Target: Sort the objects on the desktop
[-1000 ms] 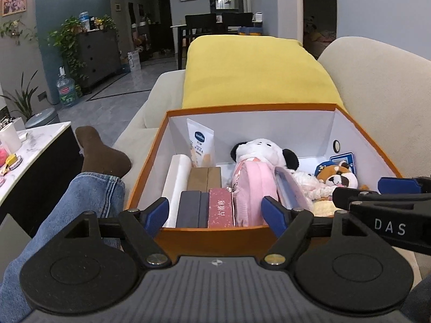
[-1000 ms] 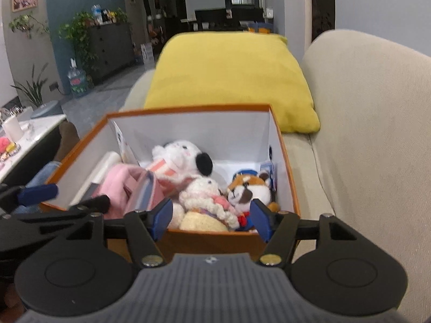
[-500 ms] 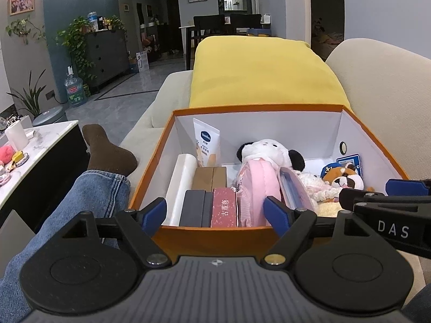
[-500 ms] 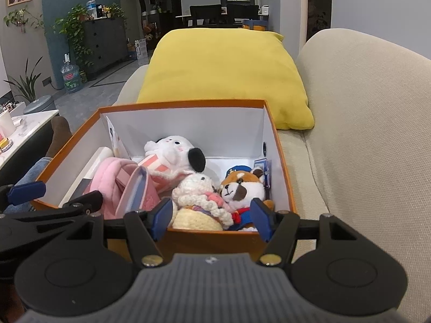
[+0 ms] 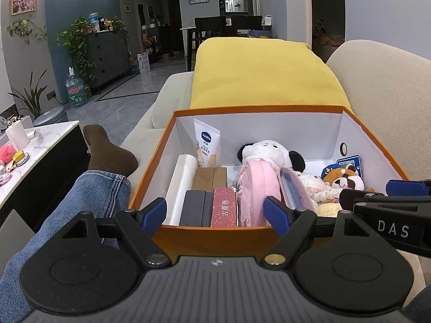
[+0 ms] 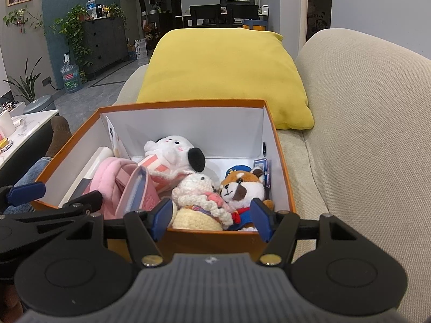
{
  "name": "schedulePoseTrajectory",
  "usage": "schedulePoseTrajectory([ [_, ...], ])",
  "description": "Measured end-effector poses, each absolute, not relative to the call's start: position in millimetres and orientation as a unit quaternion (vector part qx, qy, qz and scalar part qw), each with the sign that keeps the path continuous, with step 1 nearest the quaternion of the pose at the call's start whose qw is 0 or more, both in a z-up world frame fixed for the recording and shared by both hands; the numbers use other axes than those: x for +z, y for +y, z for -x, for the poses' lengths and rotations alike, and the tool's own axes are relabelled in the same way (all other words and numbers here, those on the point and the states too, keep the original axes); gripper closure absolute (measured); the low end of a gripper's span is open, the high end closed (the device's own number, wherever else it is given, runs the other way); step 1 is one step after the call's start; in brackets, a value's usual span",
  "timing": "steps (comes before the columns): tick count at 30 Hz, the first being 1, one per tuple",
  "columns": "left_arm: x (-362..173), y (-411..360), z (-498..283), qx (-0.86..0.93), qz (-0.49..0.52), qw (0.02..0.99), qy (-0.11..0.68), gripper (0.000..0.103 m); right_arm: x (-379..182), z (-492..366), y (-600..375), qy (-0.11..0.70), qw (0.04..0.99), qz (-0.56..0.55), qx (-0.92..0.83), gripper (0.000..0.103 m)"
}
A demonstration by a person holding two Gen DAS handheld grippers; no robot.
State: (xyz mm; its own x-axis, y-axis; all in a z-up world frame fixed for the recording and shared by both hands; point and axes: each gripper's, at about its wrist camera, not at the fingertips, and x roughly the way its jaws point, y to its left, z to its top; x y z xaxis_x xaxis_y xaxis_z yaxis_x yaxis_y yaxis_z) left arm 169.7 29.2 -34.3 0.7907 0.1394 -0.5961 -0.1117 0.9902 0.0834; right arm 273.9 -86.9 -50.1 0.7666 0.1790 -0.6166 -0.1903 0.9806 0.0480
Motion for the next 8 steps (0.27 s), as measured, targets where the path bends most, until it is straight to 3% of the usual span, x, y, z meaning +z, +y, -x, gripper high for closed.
schedulePoseTrajectory([
  [8,-34.2,25.9,-168.4,0.071,-0.026,0.946,0.314,0.009,-50.1,-273.9,-87.3,0.327,0.94,0.007,0.099,0.038],
])
